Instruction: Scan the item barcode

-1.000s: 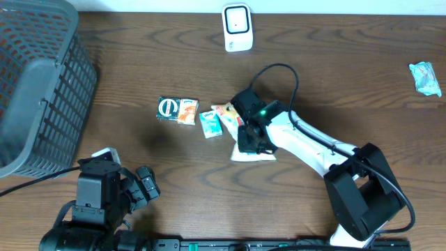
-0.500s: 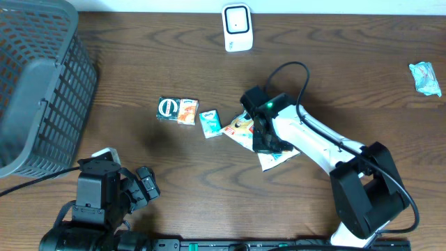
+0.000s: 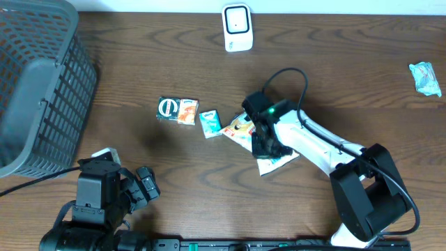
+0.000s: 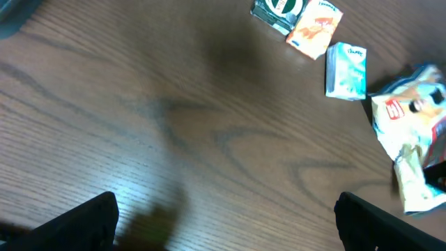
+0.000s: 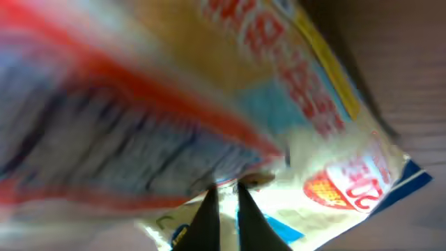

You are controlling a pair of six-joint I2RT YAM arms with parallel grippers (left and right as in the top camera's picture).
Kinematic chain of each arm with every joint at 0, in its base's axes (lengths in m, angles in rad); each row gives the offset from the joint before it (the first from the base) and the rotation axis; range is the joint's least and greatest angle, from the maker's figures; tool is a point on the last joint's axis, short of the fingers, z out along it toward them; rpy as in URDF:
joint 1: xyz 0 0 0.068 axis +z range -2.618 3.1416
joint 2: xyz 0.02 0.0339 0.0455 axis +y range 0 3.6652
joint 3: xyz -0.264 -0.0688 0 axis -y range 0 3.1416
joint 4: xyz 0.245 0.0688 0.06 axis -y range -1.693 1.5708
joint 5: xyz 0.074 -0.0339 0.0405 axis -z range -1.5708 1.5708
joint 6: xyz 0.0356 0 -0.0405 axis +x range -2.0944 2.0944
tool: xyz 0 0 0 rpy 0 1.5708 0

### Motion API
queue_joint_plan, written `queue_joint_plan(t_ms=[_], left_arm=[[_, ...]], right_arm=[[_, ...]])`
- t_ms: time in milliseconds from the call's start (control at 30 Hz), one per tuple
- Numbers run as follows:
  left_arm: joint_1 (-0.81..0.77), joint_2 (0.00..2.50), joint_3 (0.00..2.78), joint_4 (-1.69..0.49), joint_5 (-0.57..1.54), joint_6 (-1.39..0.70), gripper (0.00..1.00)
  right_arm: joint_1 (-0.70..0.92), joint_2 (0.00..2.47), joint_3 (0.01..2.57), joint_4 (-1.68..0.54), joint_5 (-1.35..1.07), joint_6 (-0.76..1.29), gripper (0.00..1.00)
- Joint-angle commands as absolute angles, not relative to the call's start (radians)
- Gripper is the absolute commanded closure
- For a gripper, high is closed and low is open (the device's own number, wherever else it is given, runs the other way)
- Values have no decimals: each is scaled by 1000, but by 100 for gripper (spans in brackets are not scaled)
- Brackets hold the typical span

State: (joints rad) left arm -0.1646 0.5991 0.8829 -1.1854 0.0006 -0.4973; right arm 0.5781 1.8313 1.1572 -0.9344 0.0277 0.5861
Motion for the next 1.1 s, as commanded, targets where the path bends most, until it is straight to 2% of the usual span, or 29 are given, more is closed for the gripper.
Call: queue_joint_plan(t_ms=[0, 67, 167, 200, 233, 267, 400, 533, 600, 667, 700, 800, 833, 867, 967, 1067], left_arm=[[-162, 595, 881, -1188, -9, -495, 3], [-162, 595, 881, -1188, -9, -495, 2], [-162, 595, 881, -1188, -9, -495, 2], [-162, 595, 881, -1188, -9, -495, 2], [-162, 595, 881, -1188, -9, -495, 2], [-162, 595, 881, -1188, -9, -495, 3], [-162, 595, 881, -1188, -9, -495, 2], [-162, 595, 881, -1188, -9, -495, 2], [-162, 595, 881, -1188, -9, -495, 2], [-162, 595, 881, -1188, -9, -495, 2], [-162, 595, 881, -1188, -9, -495, 2], [-162, 595, 881, -1188, -9, -495, 2], [-162, 595, 881, -1188, -9, -495, 2], [-162, 595, 881, -1188, -9, -495, 2], [-162, 595, 881, -1188, -9, -495, 2], [-162, 595, 881, -1188, -9, -495, 2]], right_arm=[[584, 1818, 1089, -914, -48, 579, 96], [584, 1818, 1090, -916, -62, 579, 97], [578, 1808, 1111, -945, -67, 578, 90], [572, 1805, 1127, -966, -67, 578, 86], [560, 1800, 1162, -1005, -67, 556, 72], [547, 1797, 1201, -1044, -67, 532, 67], [506, 1788, 1340, -1161, -66, 491, 63], [488, 1788, 1421, -1151, -67, 492, 18], [488, 1788, 1423, -1116, -67, 492, 9], [493, 1790, 1411, -1066, -67, 492, 11], [496, 1790, 1401, -1039, -67, 492, 17], [513, 1795, 1363, -950, -67, 493, 41], [523, 1800, 1333, -900, -64, 513, 56], [527, 1803, 1317, -879, -59, 531, 62], [531, 1814, 1229, -771, -59, 545, 73], [532, 1828, 1160, -694, -59, 576, 76]])
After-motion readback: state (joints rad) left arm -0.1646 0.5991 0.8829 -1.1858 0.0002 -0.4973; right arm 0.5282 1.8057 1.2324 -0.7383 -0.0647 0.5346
